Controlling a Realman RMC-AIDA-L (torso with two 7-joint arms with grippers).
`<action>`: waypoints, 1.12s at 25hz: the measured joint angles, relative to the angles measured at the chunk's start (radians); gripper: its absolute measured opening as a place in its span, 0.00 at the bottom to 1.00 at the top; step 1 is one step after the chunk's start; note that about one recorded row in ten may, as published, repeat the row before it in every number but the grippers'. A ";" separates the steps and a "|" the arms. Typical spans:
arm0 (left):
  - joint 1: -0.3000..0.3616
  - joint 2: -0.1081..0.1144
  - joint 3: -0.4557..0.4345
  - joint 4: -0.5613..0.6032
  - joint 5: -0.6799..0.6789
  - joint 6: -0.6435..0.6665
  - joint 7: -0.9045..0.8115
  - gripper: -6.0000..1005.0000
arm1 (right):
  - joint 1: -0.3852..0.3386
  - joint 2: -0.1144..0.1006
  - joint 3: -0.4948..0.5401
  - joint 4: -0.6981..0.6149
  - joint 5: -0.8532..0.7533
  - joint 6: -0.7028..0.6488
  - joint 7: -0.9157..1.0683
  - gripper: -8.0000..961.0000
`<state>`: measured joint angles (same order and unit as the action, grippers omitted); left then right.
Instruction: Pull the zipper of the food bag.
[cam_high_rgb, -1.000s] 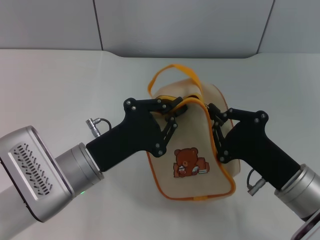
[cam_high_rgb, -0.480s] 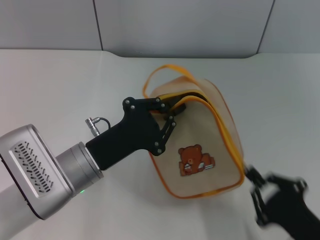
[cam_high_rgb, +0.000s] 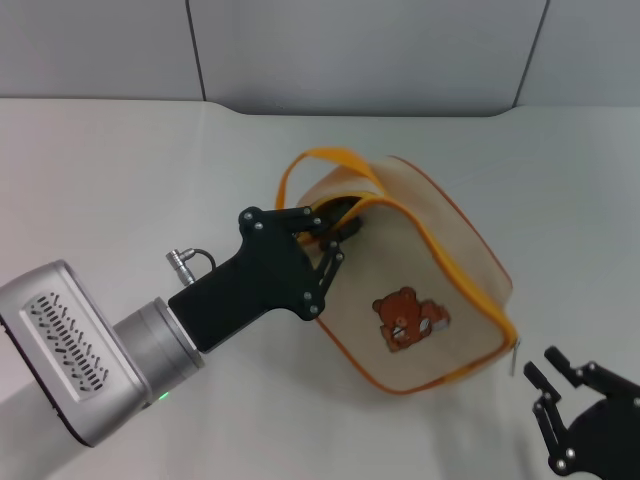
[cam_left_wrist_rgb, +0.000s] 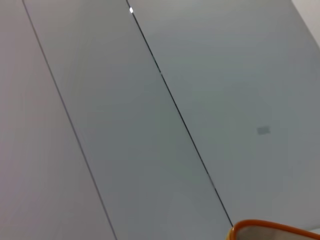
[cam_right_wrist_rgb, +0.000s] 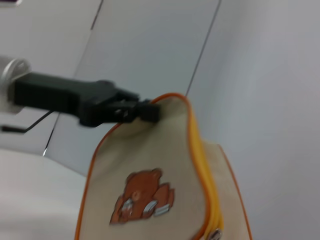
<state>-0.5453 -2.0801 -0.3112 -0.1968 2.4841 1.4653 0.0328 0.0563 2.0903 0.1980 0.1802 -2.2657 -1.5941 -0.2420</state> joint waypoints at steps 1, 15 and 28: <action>0.021 -0.001 -0.018 -0.020 0.000 -0.010 0.000 0.16 | 0.016 -0.002 0.001 -0.003 0.001 0.000 0.038 0.16; 0.131 0.011 -0.080 -0.094 0.044 -0.001 -0.135 0.39 | 0.153 -0.009 -0.040 -0.238 -0.026 -0.204 0.553 0.52; 0.035 0.038 0.055 0.334 0.400 0.327 -0.595 0.67 | 0.355 -0.037 -0.464 -0.552 -0.037 -0.344 1.049 0.89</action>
<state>-0.5106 -2.0423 -0.2558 0.1374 2.8837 1.7922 -0.5618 0.4110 2.0537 -0.2657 -0.3718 -2.3027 -1.9377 0.8073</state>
